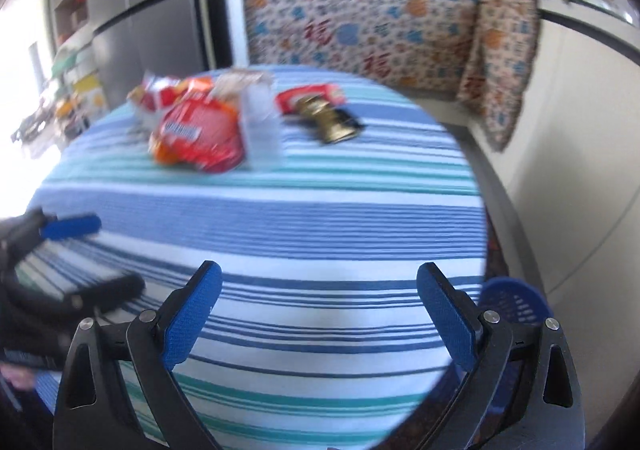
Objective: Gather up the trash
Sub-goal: 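Swing both tools back over the table toward the snack wrappers, then grasp the white snack bar wrapper with the left gripper, then grasp the white-and-red paper wrapper with the right gripper while the left holds its wrapper, then carry both wrappers over the blue wastebasket and open both grippers, then grasp the orange chip bag with the left gripper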
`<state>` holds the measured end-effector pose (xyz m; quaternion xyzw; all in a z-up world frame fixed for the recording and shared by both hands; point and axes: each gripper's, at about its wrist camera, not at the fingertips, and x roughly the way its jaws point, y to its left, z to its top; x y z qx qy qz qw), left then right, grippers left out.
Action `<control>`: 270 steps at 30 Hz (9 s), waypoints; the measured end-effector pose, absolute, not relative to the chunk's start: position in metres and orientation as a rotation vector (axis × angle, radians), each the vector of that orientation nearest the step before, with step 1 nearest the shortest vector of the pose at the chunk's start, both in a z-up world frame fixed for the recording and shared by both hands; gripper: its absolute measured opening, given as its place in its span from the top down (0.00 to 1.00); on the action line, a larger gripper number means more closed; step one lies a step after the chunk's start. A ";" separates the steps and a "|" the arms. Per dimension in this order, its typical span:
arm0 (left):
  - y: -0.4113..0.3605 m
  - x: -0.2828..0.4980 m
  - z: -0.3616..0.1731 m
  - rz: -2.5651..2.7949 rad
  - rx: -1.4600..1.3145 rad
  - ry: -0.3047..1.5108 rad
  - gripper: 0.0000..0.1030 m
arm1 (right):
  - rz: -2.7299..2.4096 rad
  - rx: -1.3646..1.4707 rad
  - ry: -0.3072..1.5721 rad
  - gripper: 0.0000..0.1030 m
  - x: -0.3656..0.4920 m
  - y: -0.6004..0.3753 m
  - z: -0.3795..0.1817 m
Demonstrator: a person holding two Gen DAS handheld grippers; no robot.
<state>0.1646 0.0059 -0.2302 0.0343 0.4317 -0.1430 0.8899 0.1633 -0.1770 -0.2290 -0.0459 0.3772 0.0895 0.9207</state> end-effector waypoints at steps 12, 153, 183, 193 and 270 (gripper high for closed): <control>0.036 0.190 -0.240 -0.245 0.090 0.921 0.11 | 0.227 -0.106 0.855 0.04 0.179 -0.151 -0.252; -0.071 0.170 -0.190 -0.498 0.028 0.871 0.84 | 0.374 0.160 0.749 0.95 0.144 -0.220 -0.187; -0.359 0.213 -0.213 -0.885 0.145 0.938 0.84 | -0.142 0.393 0.840 0.94 0.138 -0.499 -0.226; -0.388 0.224 -0.255 -0.875 0.169 0.996 0.84 | -0.161 0.468 0.884 0.94 0.140 -0.523 -0.245; 0.180 0.214 -0.246 -0.032 0.116 0.851 0.35 | 0.330 -0.135 0.846 0.06 0.157 -0.132 -0.244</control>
